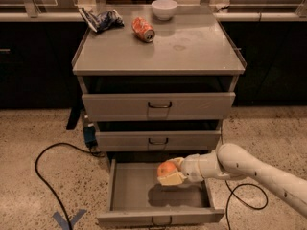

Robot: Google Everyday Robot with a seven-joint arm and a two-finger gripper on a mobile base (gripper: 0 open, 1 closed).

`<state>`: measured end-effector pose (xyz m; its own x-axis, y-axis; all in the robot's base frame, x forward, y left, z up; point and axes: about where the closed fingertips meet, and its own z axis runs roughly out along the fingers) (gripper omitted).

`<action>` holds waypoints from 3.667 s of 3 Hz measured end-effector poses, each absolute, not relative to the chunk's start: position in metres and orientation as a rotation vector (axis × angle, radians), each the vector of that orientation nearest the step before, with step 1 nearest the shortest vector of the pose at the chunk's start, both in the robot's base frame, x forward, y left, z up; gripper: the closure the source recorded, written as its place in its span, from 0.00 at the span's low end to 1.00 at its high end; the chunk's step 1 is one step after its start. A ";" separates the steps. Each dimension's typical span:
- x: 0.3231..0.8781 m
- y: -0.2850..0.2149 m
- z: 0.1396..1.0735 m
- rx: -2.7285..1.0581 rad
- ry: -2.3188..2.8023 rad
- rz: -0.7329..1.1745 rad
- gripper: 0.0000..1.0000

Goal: Place orange into bottom drawer

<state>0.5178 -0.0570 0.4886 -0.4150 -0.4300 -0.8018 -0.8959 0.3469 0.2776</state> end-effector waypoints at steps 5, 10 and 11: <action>0.518 -0.077 0.282 -0.784 2.212 1.119 1.00; 0.637 -0.066 0.208 -0.716 2.374 0.917 1.00; 0.632 -0.067 0.171 -0.672 2.467 0.942 1.00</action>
Offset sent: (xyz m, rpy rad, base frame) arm -0.0083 -0.0022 -0.0329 0.0664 0.0226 -0.0083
